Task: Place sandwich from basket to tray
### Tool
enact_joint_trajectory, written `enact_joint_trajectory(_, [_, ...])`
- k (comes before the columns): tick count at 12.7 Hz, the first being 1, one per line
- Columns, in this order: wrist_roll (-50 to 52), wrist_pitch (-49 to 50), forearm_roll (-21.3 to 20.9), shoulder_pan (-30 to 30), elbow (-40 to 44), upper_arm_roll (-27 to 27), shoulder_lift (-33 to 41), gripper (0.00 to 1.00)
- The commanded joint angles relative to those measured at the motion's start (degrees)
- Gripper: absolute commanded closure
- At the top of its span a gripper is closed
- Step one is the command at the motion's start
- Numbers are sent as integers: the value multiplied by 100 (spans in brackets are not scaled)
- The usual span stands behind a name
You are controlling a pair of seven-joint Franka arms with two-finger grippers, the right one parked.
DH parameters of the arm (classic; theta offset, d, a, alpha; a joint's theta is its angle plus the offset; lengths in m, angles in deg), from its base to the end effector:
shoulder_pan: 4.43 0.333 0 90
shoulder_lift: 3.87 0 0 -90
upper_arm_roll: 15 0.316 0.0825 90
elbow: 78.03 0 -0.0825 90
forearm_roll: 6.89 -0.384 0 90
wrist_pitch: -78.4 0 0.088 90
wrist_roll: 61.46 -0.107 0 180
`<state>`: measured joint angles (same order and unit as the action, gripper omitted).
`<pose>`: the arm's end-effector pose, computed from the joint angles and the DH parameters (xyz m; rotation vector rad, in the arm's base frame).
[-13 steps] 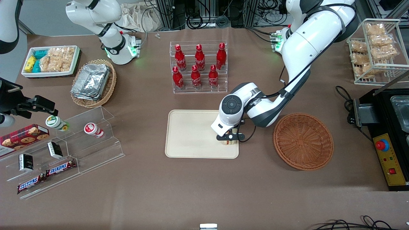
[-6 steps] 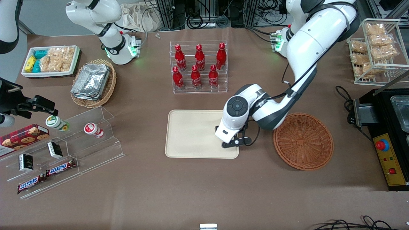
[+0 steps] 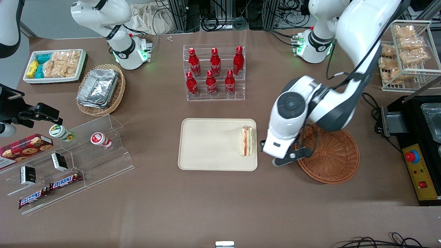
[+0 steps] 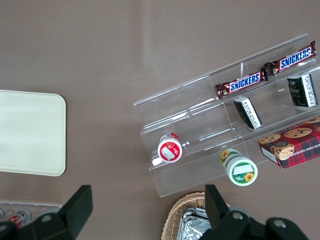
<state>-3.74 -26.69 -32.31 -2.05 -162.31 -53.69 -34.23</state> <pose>0.6095 -0.3080 0.4188 -3.0019 -0.4643 -0.0653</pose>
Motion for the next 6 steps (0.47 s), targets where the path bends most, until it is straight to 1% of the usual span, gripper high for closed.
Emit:
enact_joint_trajectory(1, [-655, 497, 597, 358, -194, -16, 732, 0])
enact_joint_trajectory(4, [-1437, 701, 1134, 885, -351, -16, 1382, 0])
enact_joint_trajectory(6, [-2113, 692, 1520, 1359, -710, -16, 1900, 0])
